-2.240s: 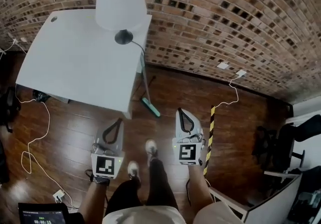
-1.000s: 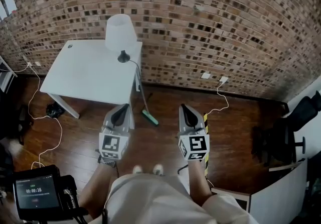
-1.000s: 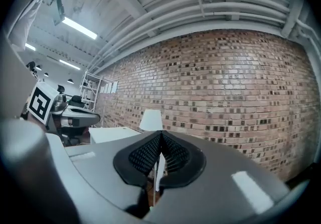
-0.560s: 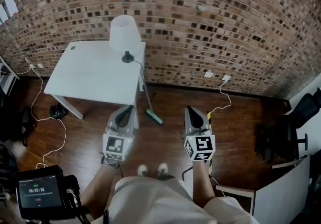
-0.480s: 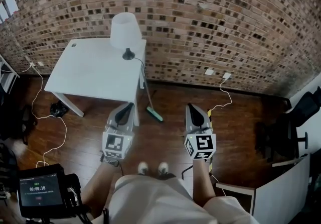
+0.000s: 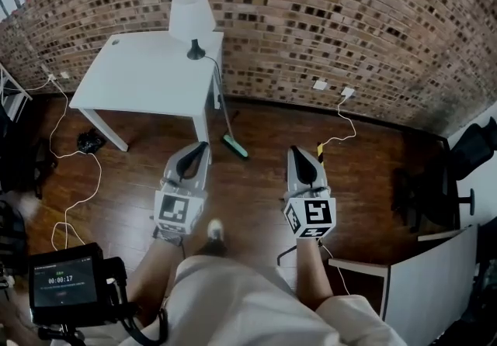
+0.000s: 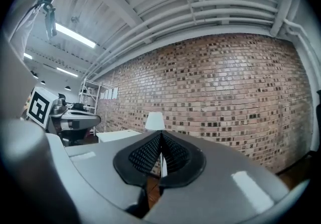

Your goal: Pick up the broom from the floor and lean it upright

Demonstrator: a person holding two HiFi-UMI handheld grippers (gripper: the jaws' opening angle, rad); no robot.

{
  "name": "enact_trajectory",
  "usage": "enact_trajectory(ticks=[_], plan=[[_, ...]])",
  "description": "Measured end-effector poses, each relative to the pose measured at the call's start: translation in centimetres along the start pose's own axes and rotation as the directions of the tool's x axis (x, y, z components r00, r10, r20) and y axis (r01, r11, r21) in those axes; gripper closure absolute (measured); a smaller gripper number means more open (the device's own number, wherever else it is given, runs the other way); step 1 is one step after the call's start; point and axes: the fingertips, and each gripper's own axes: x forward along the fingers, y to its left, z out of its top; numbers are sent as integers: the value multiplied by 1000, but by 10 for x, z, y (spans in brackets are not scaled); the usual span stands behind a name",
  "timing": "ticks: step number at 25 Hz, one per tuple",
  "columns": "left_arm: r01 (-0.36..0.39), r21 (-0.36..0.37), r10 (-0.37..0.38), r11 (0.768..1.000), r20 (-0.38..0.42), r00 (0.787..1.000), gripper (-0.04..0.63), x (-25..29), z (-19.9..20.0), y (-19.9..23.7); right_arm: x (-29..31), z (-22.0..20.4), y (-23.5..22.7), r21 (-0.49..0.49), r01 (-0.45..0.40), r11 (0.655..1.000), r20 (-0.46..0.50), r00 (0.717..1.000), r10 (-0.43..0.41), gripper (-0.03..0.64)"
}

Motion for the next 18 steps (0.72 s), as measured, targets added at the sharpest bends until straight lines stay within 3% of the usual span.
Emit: enact_trajectory(ticks=[3, 7, 11, 18], plan=[[-23, -7, 23, 1000, 1, 1000, 594, -37, 3, -37, -53, -7, -3, 4, -16, 1000, -11, 1000, 16, 603], [-62, -86, 62, 994, -8, 998, 594, -89, 7, -92, -135, -18, -4, 19, -50, 999, -41, 998, 51, 604], [-70, -79, 66, 994, -57, 996, 594, -135, 0, -145, -207, -47, -12, 62, -36, 997, -101, 994, 42, 603], [-70, -83, 63, 994, -83, 995, 594, -162, -4, -164, -246, -37, -12, 58, 12, 998, -38, 999, -10, 604]])
